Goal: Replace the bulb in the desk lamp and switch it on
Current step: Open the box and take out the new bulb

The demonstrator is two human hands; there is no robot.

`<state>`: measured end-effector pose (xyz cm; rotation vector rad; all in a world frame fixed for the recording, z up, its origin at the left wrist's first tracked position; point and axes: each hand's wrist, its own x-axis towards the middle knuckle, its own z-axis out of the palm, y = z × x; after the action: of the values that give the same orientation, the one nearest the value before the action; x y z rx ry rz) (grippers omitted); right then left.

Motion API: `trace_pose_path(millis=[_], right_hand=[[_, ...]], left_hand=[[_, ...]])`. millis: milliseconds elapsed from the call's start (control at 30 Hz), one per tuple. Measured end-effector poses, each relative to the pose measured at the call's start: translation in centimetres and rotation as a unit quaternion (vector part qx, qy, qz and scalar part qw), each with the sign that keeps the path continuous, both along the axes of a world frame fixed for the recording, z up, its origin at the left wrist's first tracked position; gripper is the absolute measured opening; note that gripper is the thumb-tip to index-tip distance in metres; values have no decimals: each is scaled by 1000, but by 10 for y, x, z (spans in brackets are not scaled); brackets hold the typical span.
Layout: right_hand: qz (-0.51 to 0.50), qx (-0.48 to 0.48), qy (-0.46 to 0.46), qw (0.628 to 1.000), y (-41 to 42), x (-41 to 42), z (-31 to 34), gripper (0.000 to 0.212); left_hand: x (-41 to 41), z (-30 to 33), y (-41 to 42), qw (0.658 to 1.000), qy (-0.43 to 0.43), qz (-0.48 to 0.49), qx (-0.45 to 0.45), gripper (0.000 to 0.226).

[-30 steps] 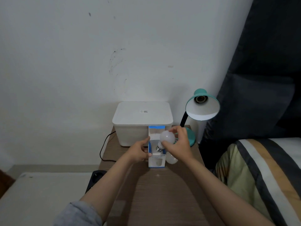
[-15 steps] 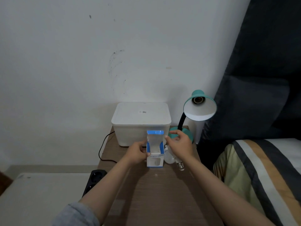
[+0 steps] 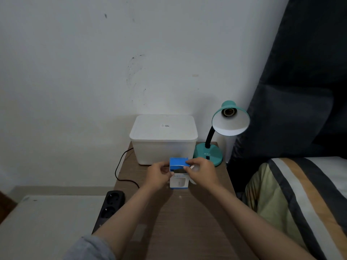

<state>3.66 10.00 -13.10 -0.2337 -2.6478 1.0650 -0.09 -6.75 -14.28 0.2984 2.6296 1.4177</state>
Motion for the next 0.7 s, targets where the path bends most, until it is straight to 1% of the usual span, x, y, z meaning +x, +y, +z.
trace_pose_path(millis=[100, 200, 300, 533, 700], right_hand=[[12, 40, -9, 999, -1, 4, -3, 32], [18, 69, -12, 997, -2, 6, -5, 33], [16, 85, -17, 996, -4, 6, -7, 32], [13, 85, -21, 996, -3, 8, -8, 32], [17, 63, -31, 997, -1, 9, -5, 31]], left_hand=[[5, -4, 0, 1000, 17, 16, 7, 35], [8, -9, -1, 998, 56, 16, 20, 36], [9, -9, -1, 997, 81, 8, 4, 32], [7, -13, 0, 997, 75, 5, -7, 31], [6, -15, 3, 997, 72, 3, -20, 31]])
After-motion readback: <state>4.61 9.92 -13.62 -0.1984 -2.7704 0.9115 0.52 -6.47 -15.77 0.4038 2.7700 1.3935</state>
